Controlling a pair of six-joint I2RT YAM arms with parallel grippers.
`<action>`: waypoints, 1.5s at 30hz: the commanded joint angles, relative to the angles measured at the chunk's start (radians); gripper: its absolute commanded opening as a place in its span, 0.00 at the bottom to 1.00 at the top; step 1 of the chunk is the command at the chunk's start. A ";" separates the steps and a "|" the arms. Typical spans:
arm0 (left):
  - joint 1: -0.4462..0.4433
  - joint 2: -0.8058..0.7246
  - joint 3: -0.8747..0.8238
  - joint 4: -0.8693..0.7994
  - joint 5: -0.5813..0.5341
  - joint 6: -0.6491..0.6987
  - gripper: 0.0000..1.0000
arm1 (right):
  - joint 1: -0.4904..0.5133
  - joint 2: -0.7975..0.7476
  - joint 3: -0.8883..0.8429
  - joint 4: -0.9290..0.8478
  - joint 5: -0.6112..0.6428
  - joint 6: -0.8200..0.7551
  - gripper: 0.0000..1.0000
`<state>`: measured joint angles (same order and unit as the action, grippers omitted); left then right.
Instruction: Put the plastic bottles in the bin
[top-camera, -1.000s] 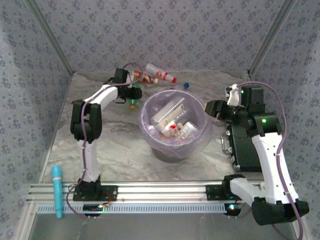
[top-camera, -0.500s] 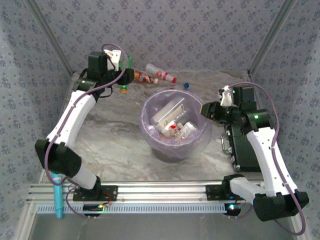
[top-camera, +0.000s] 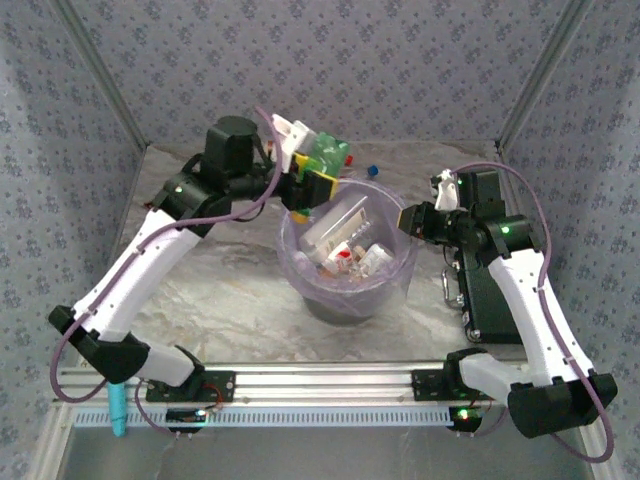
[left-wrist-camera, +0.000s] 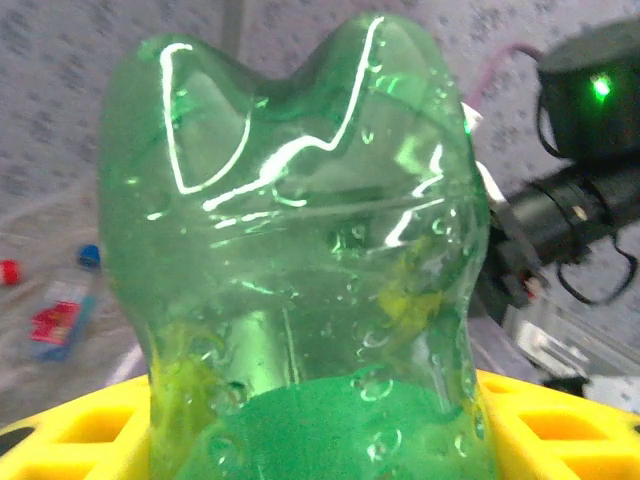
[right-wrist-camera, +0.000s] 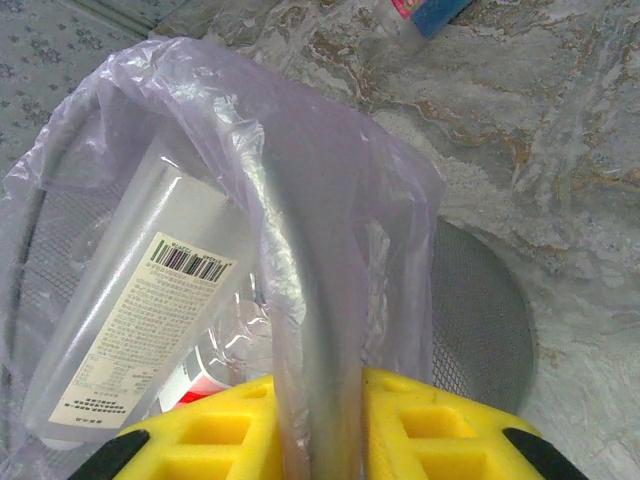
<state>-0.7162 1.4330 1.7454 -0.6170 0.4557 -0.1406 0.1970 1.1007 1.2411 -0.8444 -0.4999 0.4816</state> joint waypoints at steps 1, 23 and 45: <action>-0.062 0.067 0.049 -0.098 0.059 0.022 0.17 | 0.009 0.007 0.020 0.007 -0.006 -0.014 0.25; -0.229 0.289 0.096 -0.295 -0.070 0.071 0.67 | -0.027 0.007 0.087 -0.038 -0.008 -0.060 0.37; -0.046 0.040 0.007 -0.190 -0.120 0.032 0.89 | 0.087 0.007 0.163 -0.024 0.022 -0.037 0.32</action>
<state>-0.8070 1.5574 1.7912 -0.8478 0.3580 -0.0822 0.2611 1.1099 1.3956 -0.8856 -0.4747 0.4351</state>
